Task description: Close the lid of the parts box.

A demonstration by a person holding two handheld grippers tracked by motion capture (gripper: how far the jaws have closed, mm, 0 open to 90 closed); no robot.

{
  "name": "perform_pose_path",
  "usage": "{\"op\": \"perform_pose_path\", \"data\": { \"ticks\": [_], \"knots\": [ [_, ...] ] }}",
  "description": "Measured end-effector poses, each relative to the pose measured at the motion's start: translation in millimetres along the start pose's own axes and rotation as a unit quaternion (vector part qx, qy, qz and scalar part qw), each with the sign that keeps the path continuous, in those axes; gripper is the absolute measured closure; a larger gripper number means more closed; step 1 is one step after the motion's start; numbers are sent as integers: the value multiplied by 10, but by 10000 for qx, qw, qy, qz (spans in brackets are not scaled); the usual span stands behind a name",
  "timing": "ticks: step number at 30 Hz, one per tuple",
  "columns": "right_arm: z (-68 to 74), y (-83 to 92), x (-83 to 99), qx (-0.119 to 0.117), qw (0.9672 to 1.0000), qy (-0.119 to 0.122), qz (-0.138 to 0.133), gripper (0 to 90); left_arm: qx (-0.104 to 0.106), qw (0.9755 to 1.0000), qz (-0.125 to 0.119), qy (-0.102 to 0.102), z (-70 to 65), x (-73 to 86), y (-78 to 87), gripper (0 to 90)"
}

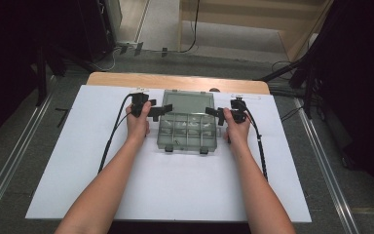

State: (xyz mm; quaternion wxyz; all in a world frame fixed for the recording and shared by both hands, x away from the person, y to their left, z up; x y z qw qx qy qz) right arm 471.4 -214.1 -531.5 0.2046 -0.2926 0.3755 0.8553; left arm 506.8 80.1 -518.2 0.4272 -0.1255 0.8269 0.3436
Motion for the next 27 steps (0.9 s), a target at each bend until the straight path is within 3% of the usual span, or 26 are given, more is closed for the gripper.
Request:
{"op": "perform_pose_path", "data": {
  "ticks": [6,11,16,23,27],
  "knots": [
    [-26,-77,-12,-166,9997,-149,60,268,-48,9995,262,167,-13,-7,-122,54],
    [-68,-118,-11,-42,9997,-224,84,328,-243,9989,350,207,-1,-18,-169,119],
    [-75,-173,-9,125,9992,-239,294,332,-351,9971,481,481,52,1,-202,136],
    [-89,-191,-7,192,9986,-374,322,395,-455,9970,519,343,15,10,-232,142],
    [-104,-194,-8,126,9985,-450,303,409,-480,9964,591,385,10,19,-254,147]
  ]
}}
Point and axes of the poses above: each handheld gripper's, and its own axes: y roughly backward along the jaws, x roughly out of its underside, z roughly to its left, the point moved 4 cm from there along -y, roughly forward along the jaws, and after that the axes turned 1 degree about z, right-handed, at the moved point
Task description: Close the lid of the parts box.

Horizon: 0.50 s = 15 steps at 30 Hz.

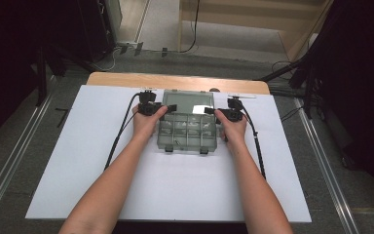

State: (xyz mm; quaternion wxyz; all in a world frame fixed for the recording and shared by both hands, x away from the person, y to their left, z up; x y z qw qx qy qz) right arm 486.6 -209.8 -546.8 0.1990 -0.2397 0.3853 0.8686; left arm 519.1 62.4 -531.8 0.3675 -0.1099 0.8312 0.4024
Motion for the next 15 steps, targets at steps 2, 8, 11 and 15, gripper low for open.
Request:
{"op": "perform_pose_path", "data": {
  "ticks": [2,8,11,15],
  "knots": [
    [9,-10,3,-33,10000,63,35,416,28,9999,78,-58,-16,8,-15,147],
    [34,-18,18,-51,9999,123,61,425,23,9999,138,25,-17,15,-27,166],
    [40,-17,26,-35,9998,170,39,432,-6,9999,131,-9,-23,22,-25,174],
    [46,-11,31,-37,9998,205,13,444,23,9999,124,-37,-33,31,-23,194]
  ]
}}
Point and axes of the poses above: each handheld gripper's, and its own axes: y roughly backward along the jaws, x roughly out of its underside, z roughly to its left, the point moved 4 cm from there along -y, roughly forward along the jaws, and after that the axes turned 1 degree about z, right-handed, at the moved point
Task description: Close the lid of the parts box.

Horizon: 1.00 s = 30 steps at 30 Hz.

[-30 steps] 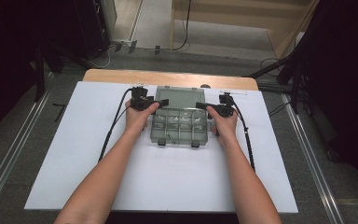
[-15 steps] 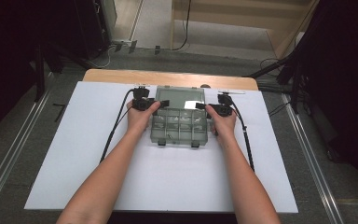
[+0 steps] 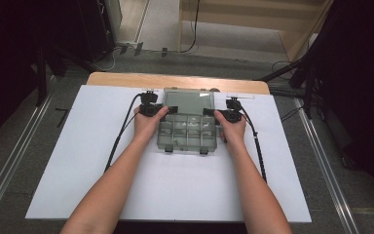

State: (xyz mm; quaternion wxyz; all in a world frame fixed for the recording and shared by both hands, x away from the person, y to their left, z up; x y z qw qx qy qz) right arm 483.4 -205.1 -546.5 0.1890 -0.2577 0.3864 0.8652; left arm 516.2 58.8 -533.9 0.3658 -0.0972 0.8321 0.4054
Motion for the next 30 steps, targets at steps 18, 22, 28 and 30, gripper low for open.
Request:
{"op": "perform_pose_path", "data": {
  "ticks": [18,22,28,30],
  "knots": [
    [52,19,21,237,9990,299,-226,540,62,9995,-301,42,14,15,66,312],
    [55,25,23,258,9988,313,-276,551,16,9992,-390,36,26,14,86,362],
    [57,33,23,251,9986,342,-328,568,-93,9986,-516,5,27,16,106,455],
    [65,42,25,265,9981,377,-399,584,-116,9982,-594,-1,34,13,120,479]
  ]
}}
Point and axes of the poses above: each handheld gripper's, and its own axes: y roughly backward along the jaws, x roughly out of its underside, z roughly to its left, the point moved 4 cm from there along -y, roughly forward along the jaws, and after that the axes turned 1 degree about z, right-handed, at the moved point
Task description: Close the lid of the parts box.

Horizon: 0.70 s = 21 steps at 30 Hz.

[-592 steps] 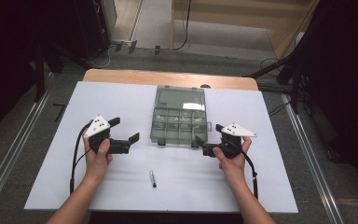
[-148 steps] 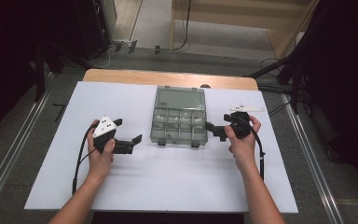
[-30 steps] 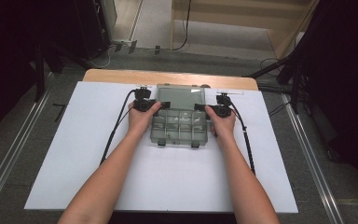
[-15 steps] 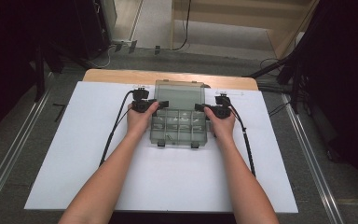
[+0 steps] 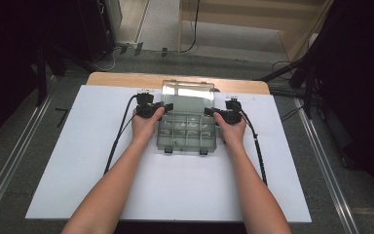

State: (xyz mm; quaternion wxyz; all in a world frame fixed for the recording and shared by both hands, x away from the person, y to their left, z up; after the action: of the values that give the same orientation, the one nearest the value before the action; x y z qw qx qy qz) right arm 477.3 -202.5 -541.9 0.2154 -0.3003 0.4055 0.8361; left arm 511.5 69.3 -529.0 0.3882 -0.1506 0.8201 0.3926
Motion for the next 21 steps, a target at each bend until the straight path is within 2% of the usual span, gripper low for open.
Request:
{"op": "perform_pose_path", "data": {
  "ticks": [3,8,15,21],
  "knots": [
    [7,17,-1,30,9999,67,-77,601,-3,10000,-79,-26,1,-2,17,509],
    [9,43,-2,51,9997,167,-175,635,-55,9996,-213,-192,-19,-3,43,527],
    [2,117,-9,153,9976,659,-160,699,-94,9981,-486,-372,-43,-15,93,582],
    [12,190,-14,201,9964,810,-170,774,-93,9967,-598,-548,-65,-31,150,620]
  ]
}}
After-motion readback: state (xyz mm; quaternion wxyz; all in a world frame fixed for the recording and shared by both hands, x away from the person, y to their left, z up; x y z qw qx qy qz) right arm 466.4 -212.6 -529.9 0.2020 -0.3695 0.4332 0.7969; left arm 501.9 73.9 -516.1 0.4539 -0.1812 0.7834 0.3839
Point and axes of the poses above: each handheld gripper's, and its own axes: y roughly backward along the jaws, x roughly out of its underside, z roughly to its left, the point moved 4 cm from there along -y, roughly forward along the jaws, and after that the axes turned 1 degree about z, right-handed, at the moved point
